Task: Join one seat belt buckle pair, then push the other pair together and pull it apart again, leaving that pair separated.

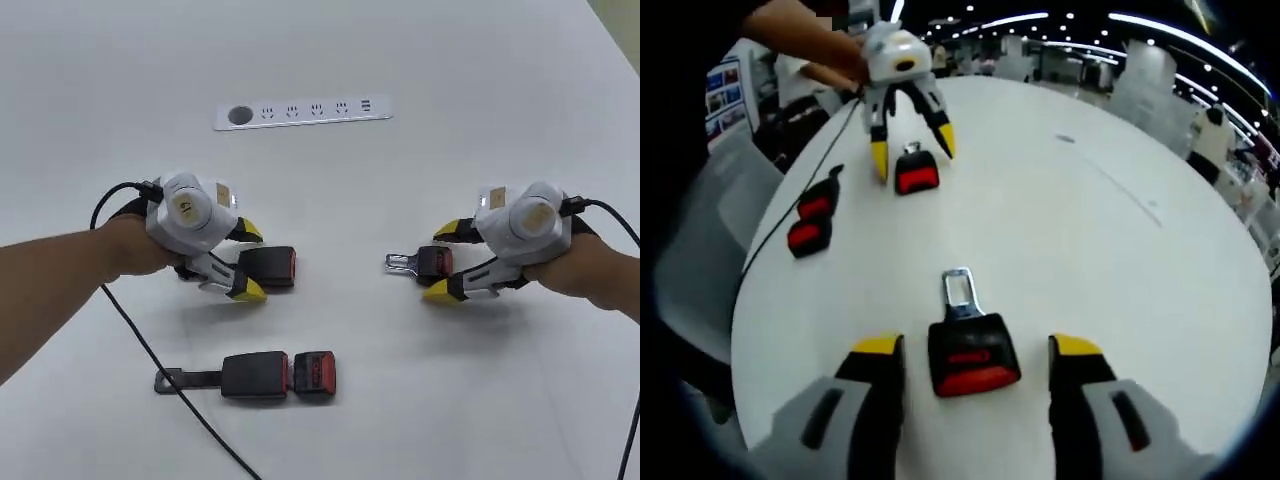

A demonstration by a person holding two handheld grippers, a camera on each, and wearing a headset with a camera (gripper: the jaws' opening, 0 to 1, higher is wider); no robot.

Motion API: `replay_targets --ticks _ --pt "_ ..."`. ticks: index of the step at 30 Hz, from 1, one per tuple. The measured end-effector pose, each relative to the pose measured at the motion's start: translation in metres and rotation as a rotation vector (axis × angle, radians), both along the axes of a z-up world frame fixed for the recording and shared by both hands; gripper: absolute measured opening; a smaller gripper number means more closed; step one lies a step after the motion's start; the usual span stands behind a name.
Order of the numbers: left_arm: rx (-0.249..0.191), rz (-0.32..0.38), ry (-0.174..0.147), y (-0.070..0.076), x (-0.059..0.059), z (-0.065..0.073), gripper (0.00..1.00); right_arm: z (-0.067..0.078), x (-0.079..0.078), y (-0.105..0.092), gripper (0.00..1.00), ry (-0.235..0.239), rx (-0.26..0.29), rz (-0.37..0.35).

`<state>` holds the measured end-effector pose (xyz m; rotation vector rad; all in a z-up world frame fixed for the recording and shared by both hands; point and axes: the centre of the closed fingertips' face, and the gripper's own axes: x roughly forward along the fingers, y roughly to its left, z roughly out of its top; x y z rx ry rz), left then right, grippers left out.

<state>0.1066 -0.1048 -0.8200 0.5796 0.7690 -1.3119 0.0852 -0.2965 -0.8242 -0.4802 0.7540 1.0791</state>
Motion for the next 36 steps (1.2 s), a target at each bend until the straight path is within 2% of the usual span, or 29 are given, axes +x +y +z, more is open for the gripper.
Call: replay_targets --ticks 2,3,5,7,9,12,13,15,16,18,19,20,21,23,24,26,27,28,29,30,32,34,36 --pt "0.0 0.071 0.008 0.006 0.006 -0.002 0.64 0.004 0.0 0.003 0.67 -0.01 0.012 -0.026" --pt "-0.008 0.1 -0.001 0.007 0.009 0.001 0.67 0.006 0.001 0.003 0.68 -0.035 0.014 -0.04" --pt "-0.045 0.149 -0.029 0.008 0.015 0.008 0.71 0.012 0.004 0.005 0.7 -0.056 0.035 -0.091" --pt "-0.043 0.199 -0.054 0.013 0.018 0.014 0.73 0.018 0.008 0.005 0.75 -0.082 0.058 -0.163" --pt "-0.107 0.276 -0.064 0.012 0.021 0.026 0.77 0.026 0.009 0.008 0.81 -0.107 0.099 -0.217" --pt "-0.134 0.354 -0.078 0.021 0.02 0.035 0.81 0.032 0.01 0.008 0.85 -0.116 0.128 -0.28" --pt "-0.141 0.387 -0.075 0.025 0.018 0.038 0.81 0.033 0.012 0.006 0.86 -0.129 0.126 -0.295" --pt "-0.188 0.452 -0.059 0.03 0.013 0.047 0.82 0.039 0.014 0.004 0.88 -0.164 0.136 -0.329" --pt "-0.195 0.479 -0.073 0.036 0.011 0.052 0.82 0.043 0.014 0.004 0.89 -0.176 0.144 -0.351" --pt "-0.202 0.506 -0.049 0.04 0.005 0.055 0.87 0.049 0.011 0.006 0.9 -0.18 0.156 -0.37" --pt "-0.211 0.527 -0.054 0.045 -0.003 0.06 0.88 0.053 0.01 0.007 0.9 -0.194 0.164 -0.38" --pt "-0.212 0.53 -0.06 0.047 -0.004 0.062 0.88 0.054 0.009 0.007 0.91 -0.196 0.166 -0.382" --pt "-0.214 0.543 -0.083 0.054 -0.011 0.067 0.88 0.059 0.007 0.009 0.92 -0.202 0.18 -0.404" --pt "-0.226 0.57 -0.08 0.062 -0.022 0.073 0.9 0.064 0.003 0.011 0.92 -0.207 0.192 -0.412" --pt "-0.227 0.577 -0.081 0.063 -0.024 0.074 0.91 0.067 0.001 0.012 0.93 -0.219 0.193 -0.417" --pt "-0.231 0.629 -0.095 0.076 -0.031 0.079 0.92 0.074 -0.006 0.017 0.94 -0.226 0.209 -0.423" --pt "-0.255 0.652 -0.1 0.081 -0.037 0.085 0.94 0.078 -0.01 0.018 0.94 -0.229 0.213 -0.428" --pt "-0.259 0.656 -0.105 0.082 -0.039 0.086 0.94 0.079 -0.011 0.019 0.94 -0.231 0.214 -0.429" --pt "-0.269 0.683 -0.128 0.089 -0.048 0.094 0.95 0.083 -0.017 0.022 0.94 -0.239 0.217 -0.43" --pt "-0.276 0.693 -0.132 0.091 -0.049 0.096 0.95 0.085 -0.019 0.022 0.94 -0.242 0.221 -0.43" --pt "-0.285 0.711 -0.123 0.099 -0.067 0.101 0.95 0.093 -0.029 0.026 0.94 -0.252 0.235 -0.433" --pt "-0.295 0.736 -0.134 0.108 -0.079 0.106 0.95 0.098 -0.037 0.029 0.95 -0.267 0.239 -0.432" --pt "-0.312 0.771 -0.125 0.116 -0.09 0.108 0.95 0.1 -0.047 0.032 0.96 -0.268 0.246 -0.435"
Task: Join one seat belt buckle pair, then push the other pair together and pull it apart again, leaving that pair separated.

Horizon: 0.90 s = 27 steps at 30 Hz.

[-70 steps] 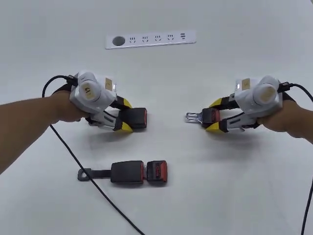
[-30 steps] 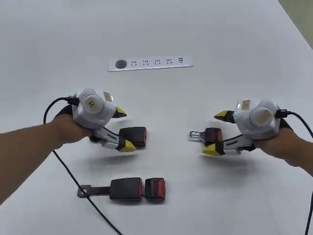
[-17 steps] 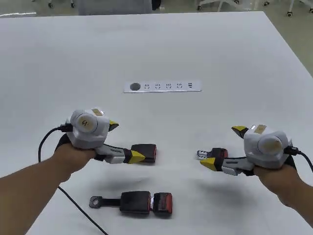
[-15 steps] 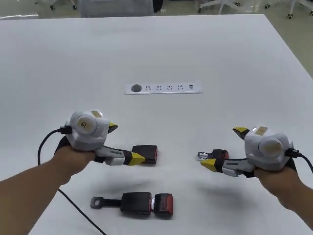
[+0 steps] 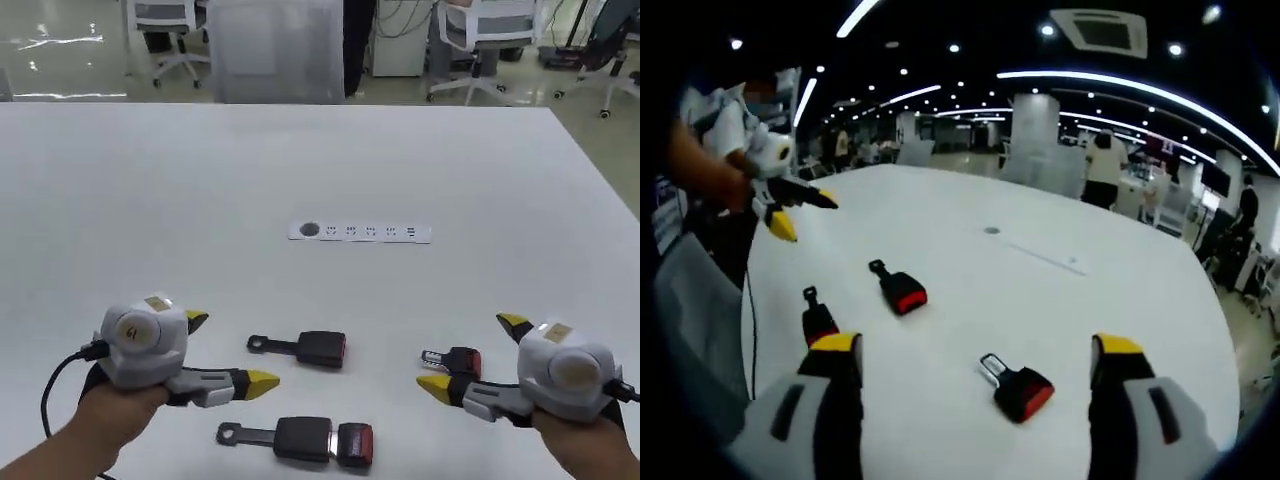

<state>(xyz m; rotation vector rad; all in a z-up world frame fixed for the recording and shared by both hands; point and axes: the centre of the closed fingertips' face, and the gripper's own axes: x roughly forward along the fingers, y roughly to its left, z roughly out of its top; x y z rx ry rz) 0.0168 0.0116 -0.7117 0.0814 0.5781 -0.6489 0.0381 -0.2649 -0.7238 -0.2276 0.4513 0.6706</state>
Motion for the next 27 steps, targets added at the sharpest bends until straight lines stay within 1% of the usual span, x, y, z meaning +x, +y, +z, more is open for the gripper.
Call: replay_targets --ticks 1,2,3,5,6,7,8,9,10,11,12,13,14,15,17,18,21,24,27 --pt "-0.002 0.004 -0.002 0.002 -0.004 0.001 0.96 0.001 -0.003 0.001 0.96 -0.002 0.002 0.0" --pt "-0.001 0.004 -0.01 0.004 -0.011 0.003 0.96 0.002 -0.009 0.002 0.96 -0.006 0.0 -0.001" --pt "-0.001 0.005 -0.014 0.005 -0.015 0.004 0.95 0.003 -0.012 0.003 0.96 -0.005 0.001 -0.003" --pt "-0.012 0.023 -0.014 0.011 -0.024 0.006 0.95 0.004 -0.022 0.005 0.96 -0.004 -0.001 -0.008" --pt "-0.018 0.03 -0.02 0.013 -0.027 0.008 0.95 0.003 -0.025 0.005 0.96 -0.002 -0.012 -0.013" --pt "-0.025 0.039 -0.03 0.015 -0.033 0.012 0.96 0.005 -0.032 0.006 0.96 0.0 -0.006 -0.019" --pt "-0.027 0.04 -0.036 0.015 -0.038 0.015 0.96 0.007 -0.036 0.008 0.97 -0.004 0.015 -0.023" --pt "-0.023 0.038 -0.043 0.016 -0.045 0.017 0.96 0.006 -0.041 0.008 0.97 -0.007 0.016 -0.024" --pt "-0.021 0.039 -0.045 0.017 -0.049 0.018 0.96 0.006 -0.043 0.009 0.97 -0.007 0.012 -0.024" --pt "-0.024 0.039 -0.052 0.019 -0.054 0.02 0.96 0.005 -0.049 0.009 0.97 -0.006 0.005 -0.024" --pt "-0.025 0.039 -0.056 0.02 -0.057 0.022 0.97 0.005 -0.054 0.01 0.98 -0.006 0.006 -0.024" --pt "-0.028 0.04 -0.06 0.022 -0.062 0.024 0.97 0.005 -0.061 0.011 0.98 -0.007 0.011 -0.022" --pt "-0.03 0.04 -0.061 0.023 -0.063 0.025 0.97 0.005 -0.063 0.011 0.99 -0.008 0.01 -0.022" --pt "-0.026 0.035 -0.066 0.026 -0.07 0.027 0.98 0.007 -0.071 0.013 0.99 -0.015 0.007 -0.017" --pt "-0.015 0.018 -0.068 0.025 -0.078 0.029 1.0 0.008 -0.08 0.015 0.99 -0.017 0.017 -0.014" --pt "-0.013 0.01 -0.078 0.027 -0.082 0.03 0.99 0.009 -0.083 0.017 1.0 -0.018 0.019 -0.012" --pt "-0.026 0.02 -0.077 0.031 -0.09 0.032 0.99 0.009 -0.093 0.018 1.0 -0.021 0.009 -0.004" --pt "-0.015 0.005 -0.083 0.036 -0.101 0.032 0.99 0.013 -0.104 0.02 1.0 -0.032 0.005 0.003" --pt "-0.023 0.01 -0.093 0.043 -0.106 0.036 0.98 0.019 -0.111 0.018 1.0 -0.046 0.008 0.004"
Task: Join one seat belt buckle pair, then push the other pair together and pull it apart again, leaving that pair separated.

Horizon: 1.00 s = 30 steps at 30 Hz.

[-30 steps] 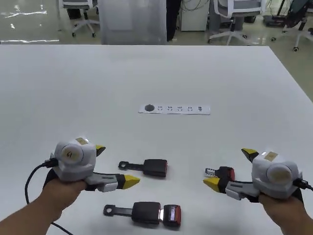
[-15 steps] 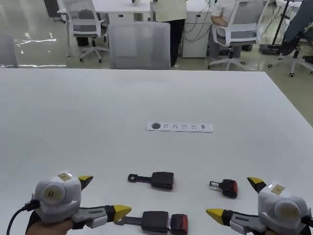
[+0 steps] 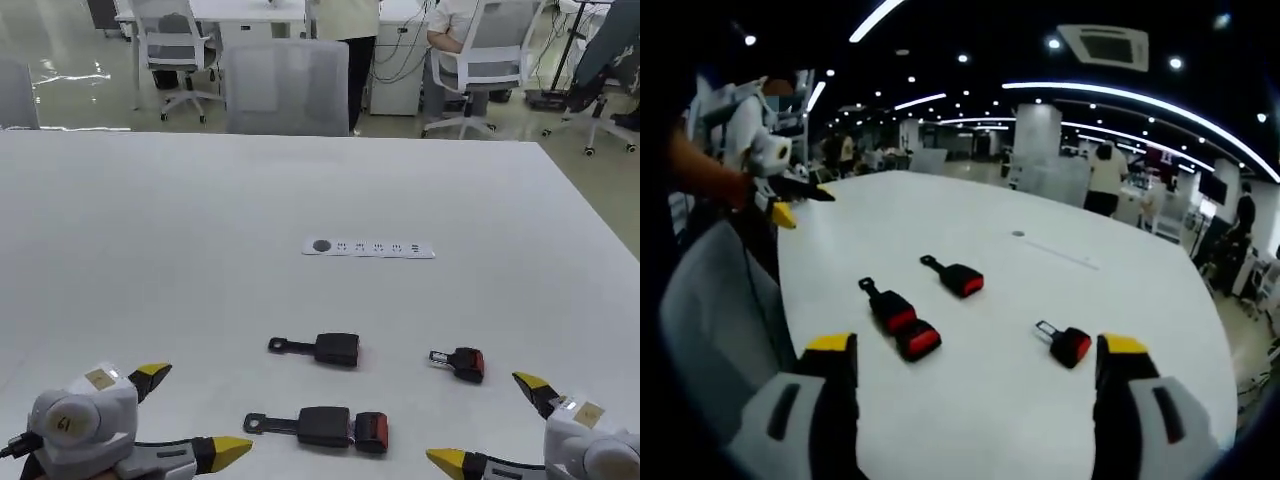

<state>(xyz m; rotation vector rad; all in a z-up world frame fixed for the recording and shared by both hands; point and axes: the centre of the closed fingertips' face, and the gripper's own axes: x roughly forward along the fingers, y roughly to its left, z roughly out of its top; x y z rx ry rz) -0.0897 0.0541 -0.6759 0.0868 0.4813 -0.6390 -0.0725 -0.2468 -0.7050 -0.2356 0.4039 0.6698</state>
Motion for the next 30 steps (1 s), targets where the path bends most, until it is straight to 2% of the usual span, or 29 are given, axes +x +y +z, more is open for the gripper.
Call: replay_targets --ticks 5,8,10,14,16,18,21,25,30 --pt "-0.001 -0.007 -0.027 0.007 -0.003 0.011 0.98 0.007 -0.009 -0.007 1.0 -0.018 -0.001 -0.01" --pt "0.0 -0.004 -0.066 0.015 -0.001 0.022 0.98 0.012 -0.015 -0.012 1.0 -0.026 0.003 -0.024" --pt "-0.004 -0.005 -0.073 0.016 -0.002 0.026 0.98 0.014 -0.018 -0.016 1.0 -0.029 0.003 -0.036" --pt "-0.011 -0.003 -0.107 0.019 0.001 0.036 0.98 0.017 -0.023 -0.023 1.0 -0.031 0.009 -0.059" --pt "-0.021 -0.003 -0.109 0.018 0.002 0.038 0.97 0.02 -0.025 -0.028 1.0 -0.036 0.016 -0.075" --pt "-0.007 -0.01 -0.111 0.016 0.003 0.037 0.97 0.021 -0.027 -0.03 1.0 -0.039 0.018 -0.086" --pt "-0.011 -0.018 -0.106 0.016 0.006 0.033 0.98 0.02 -0.027 -0.032 1.0 -0.033 0.037 -0.111" --pt "-0.01 -0.024 -0.096 0.017 0.007 0.026 0.98 0.011 -0.028 -0.032 1.0 -0.017 0.044 -0.124" --pt "-0.014 -0.036 -0.081 0.015 0.004 0.017 0.98 0.002 -0.028 -0.028 1.0 0.003 0.038 -0.113"
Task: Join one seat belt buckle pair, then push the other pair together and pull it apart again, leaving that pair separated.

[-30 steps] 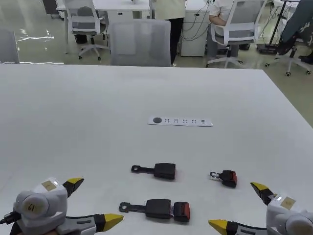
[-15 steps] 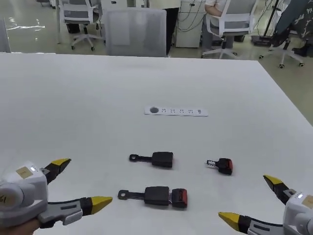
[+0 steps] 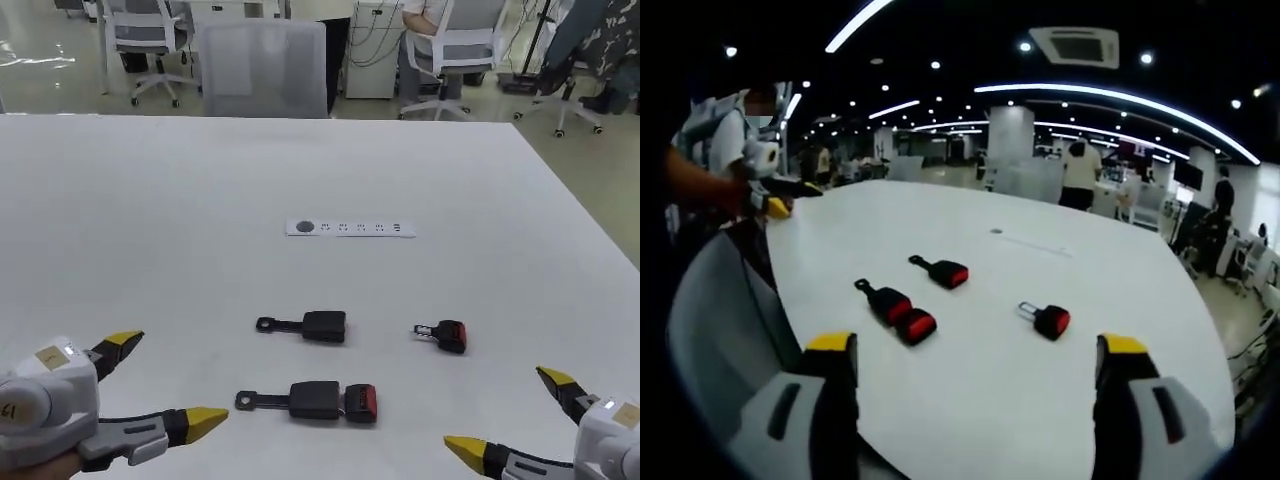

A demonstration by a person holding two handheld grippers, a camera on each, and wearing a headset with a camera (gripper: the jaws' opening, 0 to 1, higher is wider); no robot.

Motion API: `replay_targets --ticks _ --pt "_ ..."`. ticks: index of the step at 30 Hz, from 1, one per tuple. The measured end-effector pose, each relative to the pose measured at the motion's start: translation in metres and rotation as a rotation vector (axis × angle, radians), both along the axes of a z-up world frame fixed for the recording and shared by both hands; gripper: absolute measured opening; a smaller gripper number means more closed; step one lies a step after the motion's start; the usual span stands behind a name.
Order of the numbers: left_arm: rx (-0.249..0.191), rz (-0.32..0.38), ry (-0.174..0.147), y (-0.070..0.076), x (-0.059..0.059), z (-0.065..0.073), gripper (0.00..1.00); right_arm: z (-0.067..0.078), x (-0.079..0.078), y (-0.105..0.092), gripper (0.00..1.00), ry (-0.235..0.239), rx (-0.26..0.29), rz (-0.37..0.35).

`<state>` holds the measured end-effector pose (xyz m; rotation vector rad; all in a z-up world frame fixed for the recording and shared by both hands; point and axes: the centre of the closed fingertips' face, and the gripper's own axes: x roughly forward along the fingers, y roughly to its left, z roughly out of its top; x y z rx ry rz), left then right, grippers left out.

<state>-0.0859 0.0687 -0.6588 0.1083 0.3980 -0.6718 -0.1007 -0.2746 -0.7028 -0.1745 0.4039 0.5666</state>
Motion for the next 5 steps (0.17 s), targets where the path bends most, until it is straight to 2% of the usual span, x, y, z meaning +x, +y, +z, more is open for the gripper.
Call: replay_targets --ticks 3,5 --pt "-0.004 0.0 0.006 -0.0008 -0.001 -0.0032 0.99 -0.0017 0.0009 0.0031 1.0 0.004 -0.005 0.012" --pt "-0.005 -0.007 0.025 -0.0026 -0.0032 -0.007 0.99 -0.0026 0.0012 0.008 1.0 0.005 -0.004 0.036"
